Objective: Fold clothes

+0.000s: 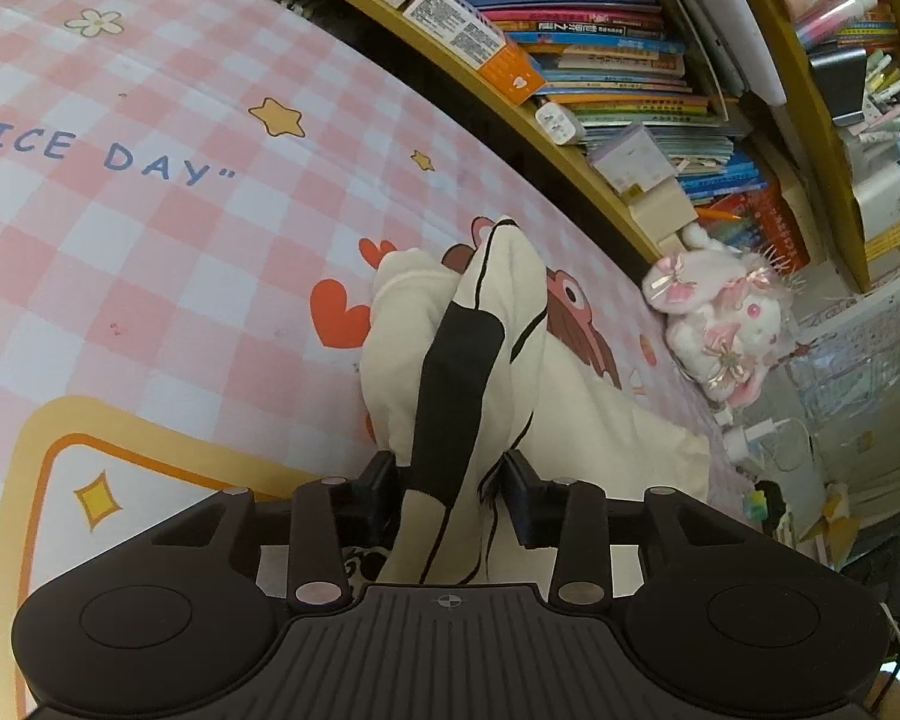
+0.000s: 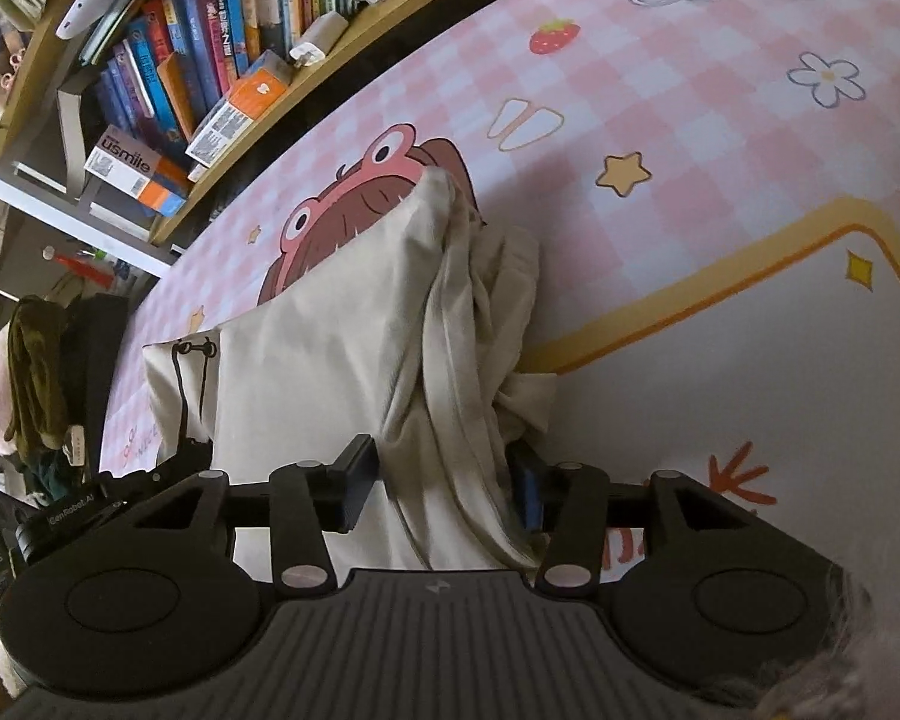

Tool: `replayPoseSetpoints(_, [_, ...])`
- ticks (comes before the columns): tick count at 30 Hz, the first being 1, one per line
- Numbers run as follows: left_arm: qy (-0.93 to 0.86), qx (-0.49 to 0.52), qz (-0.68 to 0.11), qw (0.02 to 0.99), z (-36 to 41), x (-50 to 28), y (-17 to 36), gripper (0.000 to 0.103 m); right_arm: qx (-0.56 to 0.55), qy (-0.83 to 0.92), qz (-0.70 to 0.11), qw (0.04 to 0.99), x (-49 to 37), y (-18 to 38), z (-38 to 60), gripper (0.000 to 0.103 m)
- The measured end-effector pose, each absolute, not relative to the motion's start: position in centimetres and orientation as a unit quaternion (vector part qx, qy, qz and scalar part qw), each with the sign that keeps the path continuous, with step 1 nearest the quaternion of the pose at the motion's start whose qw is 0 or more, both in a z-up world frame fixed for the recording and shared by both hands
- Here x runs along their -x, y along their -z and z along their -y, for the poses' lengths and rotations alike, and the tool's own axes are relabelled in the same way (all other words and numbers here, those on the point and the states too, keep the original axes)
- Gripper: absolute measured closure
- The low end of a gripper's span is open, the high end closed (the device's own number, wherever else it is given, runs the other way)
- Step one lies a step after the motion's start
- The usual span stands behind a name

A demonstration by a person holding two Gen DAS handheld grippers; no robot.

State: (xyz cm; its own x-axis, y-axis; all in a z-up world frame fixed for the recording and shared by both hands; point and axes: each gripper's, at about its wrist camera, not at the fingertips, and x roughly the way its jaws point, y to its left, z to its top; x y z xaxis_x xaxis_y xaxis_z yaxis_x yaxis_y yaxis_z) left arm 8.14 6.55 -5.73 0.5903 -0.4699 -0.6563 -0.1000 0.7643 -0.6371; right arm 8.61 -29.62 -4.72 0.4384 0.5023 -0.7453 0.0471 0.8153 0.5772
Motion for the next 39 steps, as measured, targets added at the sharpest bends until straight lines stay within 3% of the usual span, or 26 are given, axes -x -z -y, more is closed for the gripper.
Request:
replayPoseSetpoints(4, [0.109, 0.324, -0.438, 0.832, -6.2, -8.3, 5.7, 0.067, -0.242, -0.146, -0.511, 0.812, -9.2, 4.4, 28.6, 0.055])
replayPoseSetpoints(5, [0.108, 0.322, -0.438, 0.832, -6.1, -8.2, 5.7, 0.074, -0.238, -0.147, -0.512, 0.812, -9.2, 4.4, 28.5, 0.056])
replayPoseSetpoints(6, [0.109, 0.321, -0.437, 0.833, -5.9, -8.2, 5.6, 0.081, -0.235, -0.147, -0.513, 0.813, -9.2, 4.5, 28.5, 0.063])
replayPoseSetpoints(9, [0.115, 0.316, -0.427, 0.839, -5.6, -7.8, 5.1, 0.088, -0.235, -0.149, -0.508, 0.815, -9.0, 4.2, 28.7, 0.075])
replayPoseSetpoints(13, [0.123, 0.309, -0.417, 0.846, -5.0, -7.4, 4.0, 0.089, -0.228, -0.156, -0.489, 0.827, -8.5, 3.1, 28.6, 0.080])
replayPoseSetpoints(39, [0.134, 0.330, -0.361, 0.862, -6.9, -8.0, 0.4, 0.089, -0.185, -0.208, -0.443, 0.852, -10.0, -1.4, 26.9, 0.080])
